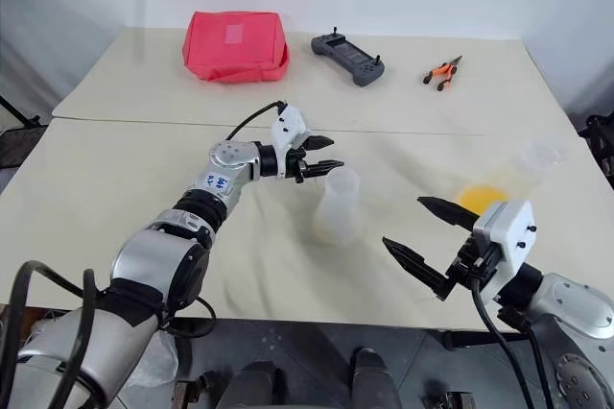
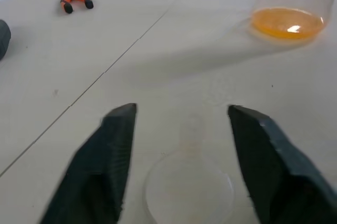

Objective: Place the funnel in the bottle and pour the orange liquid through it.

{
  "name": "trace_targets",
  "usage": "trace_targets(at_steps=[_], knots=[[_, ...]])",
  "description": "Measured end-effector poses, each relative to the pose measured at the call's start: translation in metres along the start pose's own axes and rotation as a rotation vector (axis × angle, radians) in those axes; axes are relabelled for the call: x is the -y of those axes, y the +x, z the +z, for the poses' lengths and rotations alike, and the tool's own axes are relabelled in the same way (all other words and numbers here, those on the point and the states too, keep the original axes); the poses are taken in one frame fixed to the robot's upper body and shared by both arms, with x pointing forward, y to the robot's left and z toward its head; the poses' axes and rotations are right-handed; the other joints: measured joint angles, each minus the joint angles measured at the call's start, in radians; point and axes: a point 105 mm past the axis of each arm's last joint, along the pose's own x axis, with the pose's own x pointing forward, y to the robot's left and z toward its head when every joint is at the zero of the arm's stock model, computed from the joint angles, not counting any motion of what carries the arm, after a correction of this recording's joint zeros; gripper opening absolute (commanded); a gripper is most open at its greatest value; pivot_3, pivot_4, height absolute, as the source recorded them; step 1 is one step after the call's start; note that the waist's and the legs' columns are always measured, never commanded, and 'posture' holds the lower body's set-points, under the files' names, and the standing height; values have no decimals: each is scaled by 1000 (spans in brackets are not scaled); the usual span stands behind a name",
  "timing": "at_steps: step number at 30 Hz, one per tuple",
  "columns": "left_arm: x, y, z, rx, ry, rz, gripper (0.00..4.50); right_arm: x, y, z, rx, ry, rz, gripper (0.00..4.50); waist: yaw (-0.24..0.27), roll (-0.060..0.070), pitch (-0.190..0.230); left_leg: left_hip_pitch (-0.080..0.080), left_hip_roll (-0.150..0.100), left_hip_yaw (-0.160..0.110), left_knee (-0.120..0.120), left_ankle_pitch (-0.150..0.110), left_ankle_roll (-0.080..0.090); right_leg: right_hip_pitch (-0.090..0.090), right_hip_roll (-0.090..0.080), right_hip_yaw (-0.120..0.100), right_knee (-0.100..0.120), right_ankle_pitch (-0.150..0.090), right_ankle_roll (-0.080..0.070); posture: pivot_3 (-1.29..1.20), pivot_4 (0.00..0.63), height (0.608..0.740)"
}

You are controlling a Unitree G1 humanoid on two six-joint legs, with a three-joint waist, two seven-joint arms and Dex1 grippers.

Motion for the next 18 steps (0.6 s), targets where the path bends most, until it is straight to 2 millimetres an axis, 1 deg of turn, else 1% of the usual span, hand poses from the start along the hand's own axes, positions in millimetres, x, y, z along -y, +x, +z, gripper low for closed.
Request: trace_targets(at_steps=[5,6,13,18], knots=[[-2,-1,-2,0,-28,13,343,-3,1,3,7,-7,4,4500,0,0,0,0,0,0,0,0,0,0,0,0,0,0,0,0,150,740],[-2,-1,-2,1,-32,18,114,-3,1,3,8,-8,3,4500,0,0,0,0,0,0,0,0,0,0,0,0,0,0,0,0,150,740],[-7,-4,-1,25,-68,46,83,0,-1,6,13,-17,-12,4500,1,0,0,0,0,0,0,0,0,0,0,0,0,0,0,0,150,740],[-19,-21,4,108,-210,66,83,2,-3,8,12,-26,-21,4500,-2,0,0,0,0,0,0,0,0,0,0,0,0,0,0,0,150,740]])
